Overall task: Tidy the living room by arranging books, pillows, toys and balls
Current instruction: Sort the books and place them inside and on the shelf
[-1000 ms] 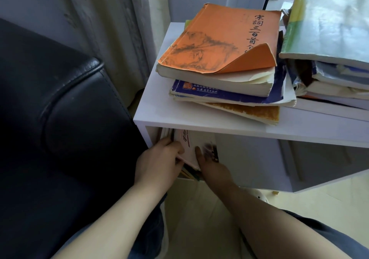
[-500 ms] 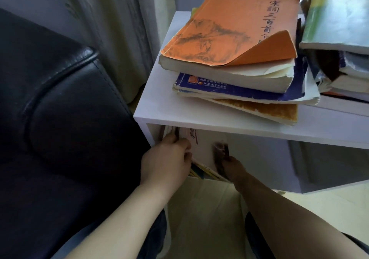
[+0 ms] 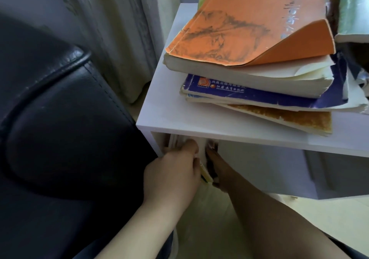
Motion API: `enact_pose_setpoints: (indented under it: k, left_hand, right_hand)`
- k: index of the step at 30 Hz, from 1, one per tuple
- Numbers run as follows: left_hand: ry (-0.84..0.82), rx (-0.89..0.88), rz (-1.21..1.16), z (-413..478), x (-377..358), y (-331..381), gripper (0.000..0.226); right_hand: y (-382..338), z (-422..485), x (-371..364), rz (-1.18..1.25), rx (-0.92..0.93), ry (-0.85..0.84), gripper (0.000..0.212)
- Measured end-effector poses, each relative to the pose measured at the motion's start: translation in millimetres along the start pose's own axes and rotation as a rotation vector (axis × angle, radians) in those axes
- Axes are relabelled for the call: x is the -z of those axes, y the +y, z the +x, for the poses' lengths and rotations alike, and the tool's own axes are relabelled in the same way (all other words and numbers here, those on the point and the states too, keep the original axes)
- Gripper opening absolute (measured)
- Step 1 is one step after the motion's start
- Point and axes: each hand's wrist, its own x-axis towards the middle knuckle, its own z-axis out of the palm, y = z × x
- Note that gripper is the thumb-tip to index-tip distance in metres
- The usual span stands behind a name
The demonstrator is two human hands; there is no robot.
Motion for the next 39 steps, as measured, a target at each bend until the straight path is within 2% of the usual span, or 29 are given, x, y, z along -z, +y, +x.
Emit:
enact_pose_setpoints:
  k: [3,7,9,10,13,14,21,25,28,31,34,39]
  left_hand:
    - [-0.053,0.044,-0.011,0.5,1.1,-6.7,0.016]
    - [-0.085,0.059,-0.059,-0.4,7.3,-11.5,0.011]
    - [-0.086,0.069,-0.075,-0.7,8.3,-10.6,0.01]
    - [-0.07,0.071,-0.079,-0.3,8.2,-9.2,0.008]
    - [-0.017,0.089,-0.078,0.3,6.6,-4.4,0.014]
    - [-0.013,0.099,-0.075,0.7,5.0,-3.4,0.018]
    - [-0.082,0.137,0.063,4.7,9.9,0.4,0.019]
    - [-0.137,0.157,0.079,2.2,12.1,0.7,0.031]
    - [-0.16,0.168,0.044,-4.0,9.8,-2.1,0.043]
    - [-0.171,0.181,-0.01,-10.1,6.8,-6.5,0.058]
    - [-0.183,0.192,-0.077,-10.6,7.5,-10.8,0.063]
    - [-0.13,0.171,-0.137,-9.0,2.6,-10.7,0.056]
  right_hand:
    - [0.0,3.4,-21.1,-0.055,-0.053,-0.072,0.066]
    - [5.2,5.3,-32.9,-0.048,-0.095,-0.092,0.072]
    - [5.3,4.7,-33.5,-0.009,-0.051,-0.061,0.081]
    - [4.7,6.7,-33.7,0.011,0.021,-0.042,0.077]
    - [-8.4,2.4,-36.3,-0.01,0.294,-0.006,0.027]
    - [-13.1,0.6,-36.0,-0.028,0.347,-0.016,0.028]
    - [-23.1,-28.0,-27.6,-0.062,0.409,-0.197,0.068]
    - [-35.3,-44.7,-30.1,-0.201,0.387,-0.236,0.073]
    - [-41.5,-50.0,-38.9,-0.366,0.442,-0.12,0.071]
    - [-45.2,-55.1,-43.1,-0.488,0.478,-0.021,0.077]
    - [-47.0,-62.5,-46.8,-0.582,0.537,0.023,0.067]
    - [-41.5,-66.0,-53.4,-0.407,0.574,0.175,0.042]
